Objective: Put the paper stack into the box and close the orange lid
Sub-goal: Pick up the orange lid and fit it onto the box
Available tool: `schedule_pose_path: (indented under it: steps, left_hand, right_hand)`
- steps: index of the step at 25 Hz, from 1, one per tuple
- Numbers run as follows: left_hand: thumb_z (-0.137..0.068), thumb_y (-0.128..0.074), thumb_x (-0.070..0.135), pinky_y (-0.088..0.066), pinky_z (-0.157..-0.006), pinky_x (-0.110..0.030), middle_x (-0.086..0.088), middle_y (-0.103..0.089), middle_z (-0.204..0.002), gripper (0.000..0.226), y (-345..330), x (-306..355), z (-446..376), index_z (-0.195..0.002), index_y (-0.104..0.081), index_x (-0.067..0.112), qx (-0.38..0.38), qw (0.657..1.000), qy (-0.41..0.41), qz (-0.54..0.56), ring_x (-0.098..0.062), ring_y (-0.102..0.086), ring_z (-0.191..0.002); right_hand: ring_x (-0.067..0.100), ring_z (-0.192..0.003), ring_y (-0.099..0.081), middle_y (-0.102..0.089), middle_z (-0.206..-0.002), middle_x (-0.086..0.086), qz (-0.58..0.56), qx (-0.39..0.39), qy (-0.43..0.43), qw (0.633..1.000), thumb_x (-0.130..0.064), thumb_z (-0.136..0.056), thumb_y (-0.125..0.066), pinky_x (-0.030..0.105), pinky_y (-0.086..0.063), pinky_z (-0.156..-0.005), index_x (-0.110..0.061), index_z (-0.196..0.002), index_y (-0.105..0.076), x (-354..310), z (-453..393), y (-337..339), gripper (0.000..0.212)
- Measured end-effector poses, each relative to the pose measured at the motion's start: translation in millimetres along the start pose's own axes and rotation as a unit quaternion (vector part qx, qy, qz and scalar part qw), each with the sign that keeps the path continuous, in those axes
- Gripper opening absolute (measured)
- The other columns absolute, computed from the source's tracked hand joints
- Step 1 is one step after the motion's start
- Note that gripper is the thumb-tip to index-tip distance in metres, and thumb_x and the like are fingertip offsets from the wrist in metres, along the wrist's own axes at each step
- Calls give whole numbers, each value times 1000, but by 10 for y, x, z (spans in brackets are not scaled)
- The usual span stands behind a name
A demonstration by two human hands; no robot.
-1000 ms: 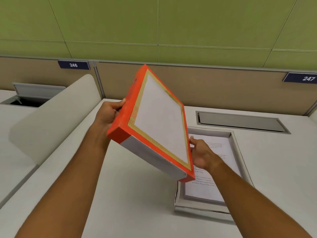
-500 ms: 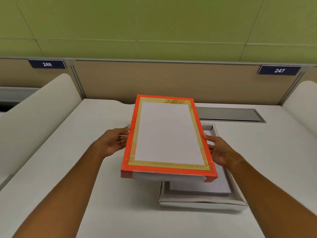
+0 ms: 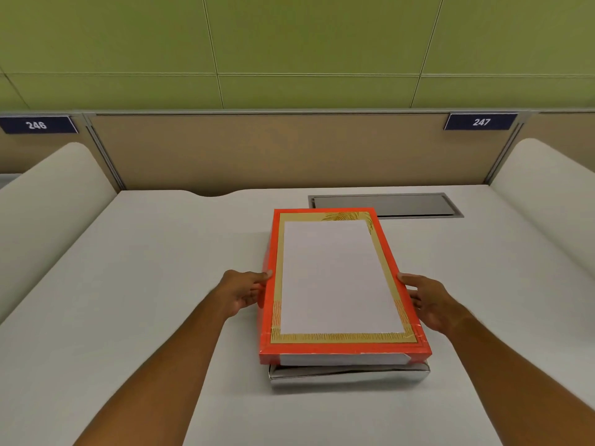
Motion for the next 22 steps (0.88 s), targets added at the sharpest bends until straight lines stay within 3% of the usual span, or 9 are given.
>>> schedule_pose_path:
  steps: [4, 11, 16, 18, 22]
  left_hand:
    - [-74, -81, 20, -58, -85, -42, -19, -74, -93, 38, -76, -105, -9, -100, -68, -5, 12, 1000, 13, -9, -29, -72, -82]
    - [-77, -79, 21, -54, -95, -48, -21, -72, -103, 38, -94, -210, -22, -104, -66, -4, 16, 999, 38, -19, -33, -70, -98]
    - [-80, -77, 19, -54, -94, -47, -21, -72, -102, 32, -102, -221, -37, -101, -66, -2, 10, 998, 59, -13, -33, -69, -99]
    - [-79, -77, 19, -55, -92, -45, -21, -72, -102, 30, -100, -232, -39, -99, -67, -1, 5, 998, 67, -7, -33, -69, -99]
    - [-79, -77, 20, -59, -78, -40, -21, -72, -100, 32, -96, -185, -61, -100, -66, -1, -4, 997, 76, -3, -31, -70, -92]
  right_hand:
    - [39, -95, -67, -69, -103, 17, 37, 13, -31, 999, -35, -93, -60, 49, -57, -77, -13, -105, -62, 85, -14, 70, 26]
    - [37, -92, -68, -68, -106, 18, 102, 4, -62, 993, -37, -94, -56, 44, -57, -64, -12, -113, -59, 85, -30, 75, 31]
    - [37, -92, -66, -66, -108, 19, 142, 0, -80, 987, -36, -94, -57, 46, -56, -68, -10, -117, -56, 21, -35, 84, 35]
    - [38, -93, -65, -65, -109, 19, 141, -2, -89, 986, -36, -94, -56, 47, -55, -71, -10, -117, -55, 9, -25, 90, 35]
    - [37, -90, -64, -64, -106, 20, 138, -11, -106, 985, -36, -94, -56, 45, -54, -62, -10, -115, -56, -42, -13, 111, 34]
Point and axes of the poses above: each hand's wrist, its own z-axis away from the middle knuckle, its own y-axis out of the back of the hand, x = y × z, the point moved 2 cm from there along -z, towards the middle knuckle
